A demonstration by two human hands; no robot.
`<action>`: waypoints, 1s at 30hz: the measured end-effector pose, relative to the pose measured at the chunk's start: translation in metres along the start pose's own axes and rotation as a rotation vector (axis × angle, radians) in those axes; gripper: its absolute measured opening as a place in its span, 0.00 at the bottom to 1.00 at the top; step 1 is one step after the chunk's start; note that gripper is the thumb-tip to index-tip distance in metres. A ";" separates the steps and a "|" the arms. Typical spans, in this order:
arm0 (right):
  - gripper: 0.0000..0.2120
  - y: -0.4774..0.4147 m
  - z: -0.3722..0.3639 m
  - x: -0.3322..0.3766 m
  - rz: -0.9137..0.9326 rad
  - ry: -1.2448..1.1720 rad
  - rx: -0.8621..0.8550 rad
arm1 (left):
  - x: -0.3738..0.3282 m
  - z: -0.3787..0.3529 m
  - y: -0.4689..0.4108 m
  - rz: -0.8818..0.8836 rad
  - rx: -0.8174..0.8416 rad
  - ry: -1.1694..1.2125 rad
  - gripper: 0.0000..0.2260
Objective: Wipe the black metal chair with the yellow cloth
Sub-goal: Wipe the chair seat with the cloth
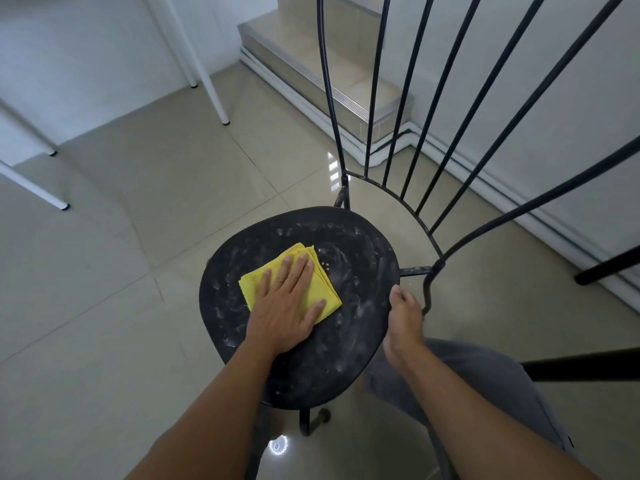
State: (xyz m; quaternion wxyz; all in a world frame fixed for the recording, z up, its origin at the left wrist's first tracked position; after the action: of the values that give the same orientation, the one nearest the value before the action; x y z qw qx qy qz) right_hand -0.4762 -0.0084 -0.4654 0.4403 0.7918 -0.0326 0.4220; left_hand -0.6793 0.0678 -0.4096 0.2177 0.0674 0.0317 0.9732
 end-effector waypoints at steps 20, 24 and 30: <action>0.16 0.003 0.003 -0.022 -0.047 -0.176 -0.047 | 0.015 0.003 -0.075 0.185 -0.003 0.047 0.30; 0.17 0.011 0.005 -0.028 -0.127 -0.317 0.043 | 0.038 -0.003 -0.050 0.226 -0.016 0.051 0.29; 0.16 0.017 0.005 -0.029 -0.142 -0.322 -0.008 | 0.008 0.000 -0.025 0.209 -0.002 0.029 0.33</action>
State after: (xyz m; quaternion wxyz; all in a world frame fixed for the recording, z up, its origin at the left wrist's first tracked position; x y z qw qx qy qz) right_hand -0.4989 -0.0321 -0.4754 0.4611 0.8478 -0.0482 0.2574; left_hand -0.6759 0.0940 -0.4108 0.1144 0.0561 0.0268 0.9915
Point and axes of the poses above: each hand's wrist, its own y-axis away from the middle knuckle, its own z-axis out of the back of the hand, x = y × z, the point moved 10 cm from there along -y, towards the middle knuckle, and after that the axes turned 11 degrees about -y, right-handed, at the moved point
